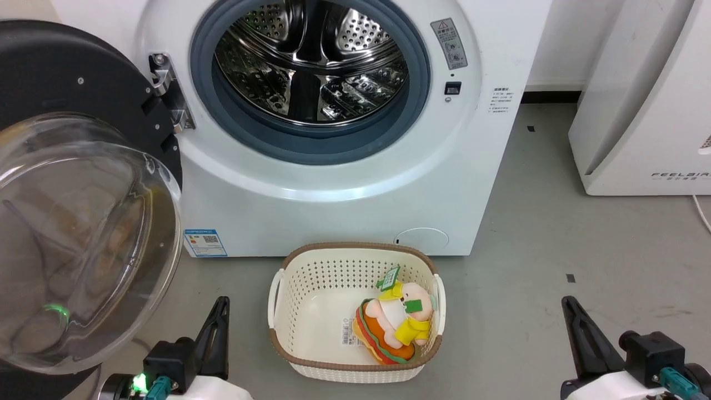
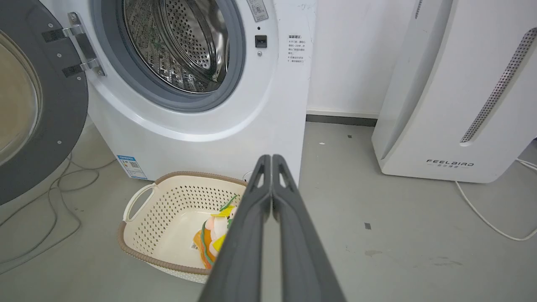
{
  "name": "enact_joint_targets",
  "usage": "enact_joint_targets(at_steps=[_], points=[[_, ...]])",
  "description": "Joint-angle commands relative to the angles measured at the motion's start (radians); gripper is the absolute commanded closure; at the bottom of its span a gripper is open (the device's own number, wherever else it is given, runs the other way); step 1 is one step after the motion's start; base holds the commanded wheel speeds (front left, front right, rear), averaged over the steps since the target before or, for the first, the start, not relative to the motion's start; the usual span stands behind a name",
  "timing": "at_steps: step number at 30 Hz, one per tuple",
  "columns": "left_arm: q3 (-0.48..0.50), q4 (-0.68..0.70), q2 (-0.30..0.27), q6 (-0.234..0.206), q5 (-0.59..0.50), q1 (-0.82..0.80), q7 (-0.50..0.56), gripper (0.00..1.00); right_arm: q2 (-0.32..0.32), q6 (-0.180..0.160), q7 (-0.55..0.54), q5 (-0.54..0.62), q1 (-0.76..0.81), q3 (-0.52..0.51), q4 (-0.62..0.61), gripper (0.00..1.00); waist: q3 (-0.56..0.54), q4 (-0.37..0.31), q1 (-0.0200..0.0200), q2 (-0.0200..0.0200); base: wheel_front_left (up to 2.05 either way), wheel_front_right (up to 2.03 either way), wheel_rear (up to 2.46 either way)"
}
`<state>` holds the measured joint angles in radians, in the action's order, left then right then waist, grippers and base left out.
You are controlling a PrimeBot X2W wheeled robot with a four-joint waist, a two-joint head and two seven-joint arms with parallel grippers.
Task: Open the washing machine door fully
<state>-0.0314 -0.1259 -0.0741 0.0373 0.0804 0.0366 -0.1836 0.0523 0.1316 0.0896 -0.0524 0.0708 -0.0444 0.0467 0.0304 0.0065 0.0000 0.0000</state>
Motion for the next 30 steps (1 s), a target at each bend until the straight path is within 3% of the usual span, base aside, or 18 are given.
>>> enact_joint_targets(at_steps=[1,30], points=[[0.003,0.008,0.004,-0.005,-0.011,-0.011,0.005,1.00,-0.001,0.000,-0.003,0.010,-0.019,0.003,-0.008,1.00,0.000,0.000,0.0000,0.0000,0.00,0.00,0.00],[0.013,0.050,0.011,-0.017,-0.036,-0.020,0.069,1.00,-0.001,-0.001,-0.034,0.025,-0.038,0.017,-0.022,1.00,-0.011,-0.002,0.0000,0.0000,0.00,0.00,0.00]])
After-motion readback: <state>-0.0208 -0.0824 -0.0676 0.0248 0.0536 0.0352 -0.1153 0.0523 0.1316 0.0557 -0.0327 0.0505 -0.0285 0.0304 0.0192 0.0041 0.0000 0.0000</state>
